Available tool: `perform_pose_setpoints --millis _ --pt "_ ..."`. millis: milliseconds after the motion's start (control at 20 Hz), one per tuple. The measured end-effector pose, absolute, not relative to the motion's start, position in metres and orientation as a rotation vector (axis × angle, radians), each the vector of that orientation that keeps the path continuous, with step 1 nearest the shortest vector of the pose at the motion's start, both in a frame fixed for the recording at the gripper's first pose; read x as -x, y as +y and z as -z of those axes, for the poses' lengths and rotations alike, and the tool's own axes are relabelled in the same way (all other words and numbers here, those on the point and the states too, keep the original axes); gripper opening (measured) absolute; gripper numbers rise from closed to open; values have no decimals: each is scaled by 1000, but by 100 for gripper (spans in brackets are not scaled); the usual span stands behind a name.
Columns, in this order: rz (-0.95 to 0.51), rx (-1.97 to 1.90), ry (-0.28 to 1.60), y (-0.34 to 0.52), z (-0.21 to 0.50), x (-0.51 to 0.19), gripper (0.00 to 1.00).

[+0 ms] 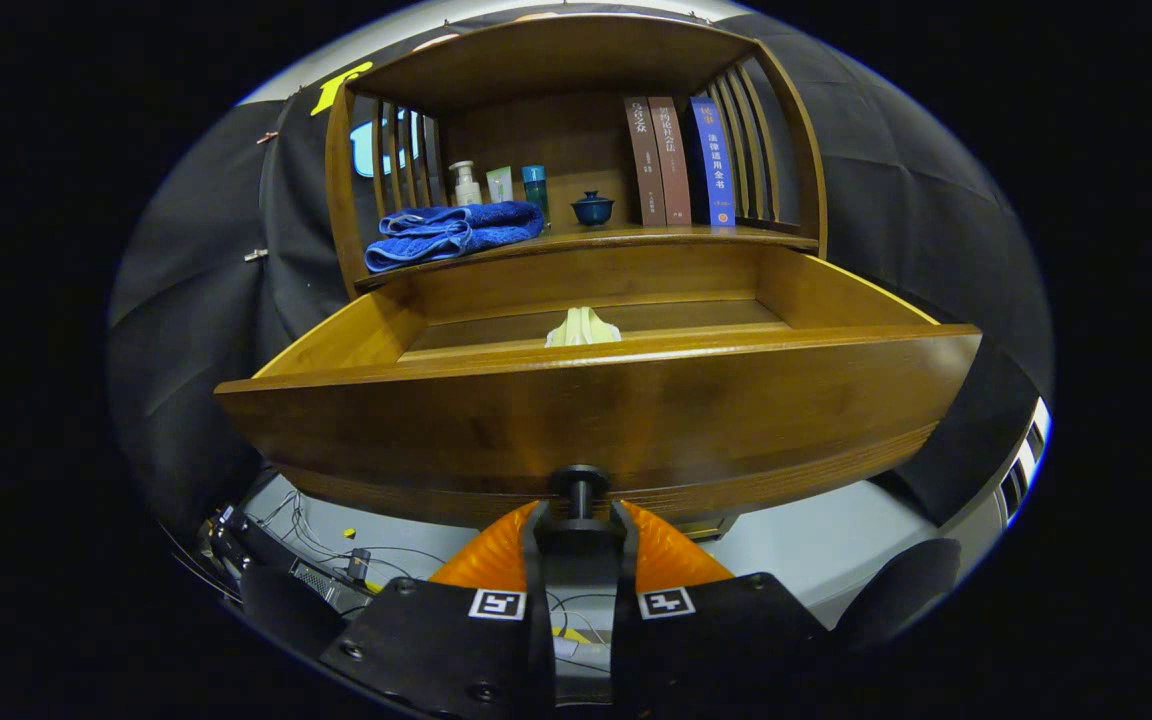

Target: Pull open the drawer, take out the items inside it, and place them on the countertop above the cabinet.

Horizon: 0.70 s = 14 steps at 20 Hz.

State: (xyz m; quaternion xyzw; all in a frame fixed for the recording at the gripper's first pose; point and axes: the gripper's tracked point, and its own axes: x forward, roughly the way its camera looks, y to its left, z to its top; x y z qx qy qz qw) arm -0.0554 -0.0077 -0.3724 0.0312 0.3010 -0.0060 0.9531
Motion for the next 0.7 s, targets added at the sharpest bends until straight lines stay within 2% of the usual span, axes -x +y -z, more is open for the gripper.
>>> perform_pose_setpoints --millis 50,200,250,450,700 --pt "12 -66 619 -8 373 52 28" --pt "14 -70 631 -6 356 64 42" --pt "12 -74 597 -6 338 65 51" --pt "27 -74 541 -10 279 58 99" --pt "-5 -118 540 -10 226 -5 98"
